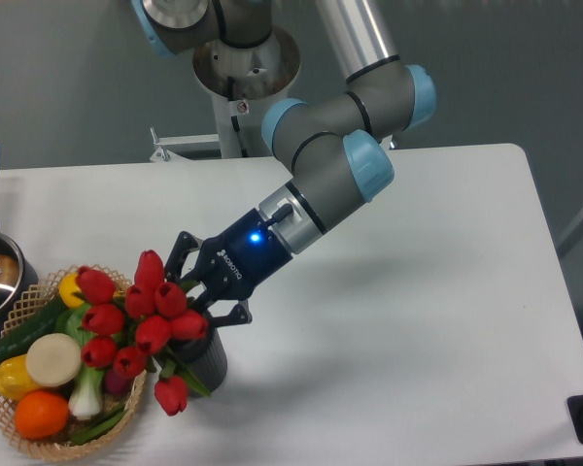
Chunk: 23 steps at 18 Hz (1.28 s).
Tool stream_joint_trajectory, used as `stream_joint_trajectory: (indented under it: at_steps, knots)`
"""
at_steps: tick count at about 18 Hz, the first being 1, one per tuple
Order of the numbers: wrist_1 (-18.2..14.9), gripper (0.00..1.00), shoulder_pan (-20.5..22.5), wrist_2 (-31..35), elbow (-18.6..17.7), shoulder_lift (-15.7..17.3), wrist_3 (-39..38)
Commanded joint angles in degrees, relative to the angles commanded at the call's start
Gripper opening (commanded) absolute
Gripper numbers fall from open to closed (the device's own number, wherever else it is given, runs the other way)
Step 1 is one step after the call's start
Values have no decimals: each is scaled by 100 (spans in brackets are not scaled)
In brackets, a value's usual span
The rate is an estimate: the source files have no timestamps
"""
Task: Insert the flowers into the vase
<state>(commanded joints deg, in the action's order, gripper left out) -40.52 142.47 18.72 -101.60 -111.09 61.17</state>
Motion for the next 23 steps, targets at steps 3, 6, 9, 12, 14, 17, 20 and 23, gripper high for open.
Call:
stream_joint_trajectory:
  at_steps: [3,6,9,12,14,17,20,23]
  knots:
    - [9,50,70,9,-123,18,18]
    - [9,67,176,9,-246,88,18]
    - [-9,80,290,201,-387,219,35]
    - [-9,99,343,395,-641,386,193]
    - [-9,100,439,448,-782,501,264]
    - [-9,100,562,457,-914,615,273]
    - [-18,100,685,466,-1011,712,281]
    - [-18,100,817,466,-1029,764,281]
